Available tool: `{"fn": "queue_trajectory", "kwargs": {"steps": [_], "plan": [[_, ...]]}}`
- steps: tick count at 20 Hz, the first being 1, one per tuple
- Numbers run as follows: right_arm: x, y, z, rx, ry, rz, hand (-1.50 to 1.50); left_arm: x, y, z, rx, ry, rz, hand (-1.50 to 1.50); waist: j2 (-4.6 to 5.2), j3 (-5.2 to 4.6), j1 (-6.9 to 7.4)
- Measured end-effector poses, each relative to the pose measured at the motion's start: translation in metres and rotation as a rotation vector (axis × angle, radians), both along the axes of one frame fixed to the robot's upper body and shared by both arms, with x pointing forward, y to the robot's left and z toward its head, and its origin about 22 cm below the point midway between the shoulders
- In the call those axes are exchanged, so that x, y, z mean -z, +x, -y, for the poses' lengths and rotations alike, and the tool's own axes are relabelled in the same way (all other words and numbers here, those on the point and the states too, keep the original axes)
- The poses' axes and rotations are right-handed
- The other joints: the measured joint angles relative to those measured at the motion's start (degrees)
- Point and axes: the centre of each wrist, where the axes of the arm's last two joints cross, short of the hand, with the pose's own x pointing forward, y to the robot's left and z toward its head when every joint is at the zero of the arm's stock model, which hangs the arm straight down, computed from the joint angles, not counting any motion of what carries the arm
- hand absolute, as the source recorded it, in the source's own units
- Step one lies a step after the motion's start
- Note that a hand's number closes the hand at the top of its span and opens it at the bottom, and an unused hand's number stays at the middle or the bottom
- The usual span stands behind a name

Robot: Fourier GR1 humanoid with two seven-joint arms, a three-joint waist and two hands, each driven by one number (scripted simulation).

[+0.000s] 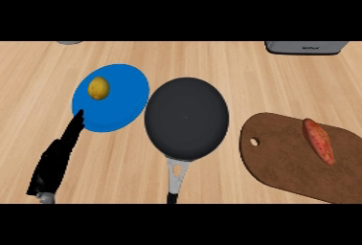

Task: Pick the sweet potato from the cutting board and place it in the pan

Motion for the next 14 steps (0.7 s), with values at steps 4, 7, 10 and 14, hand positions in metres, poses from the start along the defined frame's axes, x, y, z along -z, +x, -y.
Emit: {"fn": "queue_trajectory", "kwargs": {"steps": [4, 7, 10, 14], "plan": [[-0.011, 0.028, -0.017, -0.088, -0.009, -0.072, -1.5, 0.001, -0.001, 0.002, 0.004, 0.0, -0.002, 0.0, -0.01, -0.02, 0.3], [-0.019, 0.044, -0.028, -0.125, -0.038, -0.131, -1.5, 0.001, 0.0, -0.002, 0.001, 0.0, -0.004, 0.0, -0.06, -0.03, 0.1], [-0.02, 0.062, -0.048, -0.149, -0.054, -0.194, -1.5, 0.002, 0.003, -0.002, -0.003, 0.004, -0.004, 0.0, -0.09, -0.05, -0.03], [-0.014, 0.078, -0.068, -0.192, -0.079, -0.277, -1.5, -0.001, 0.001, -0.003, -0.008, 0.002, -0.005, 0.0, -0.16, -0.04, -0.21]]}}
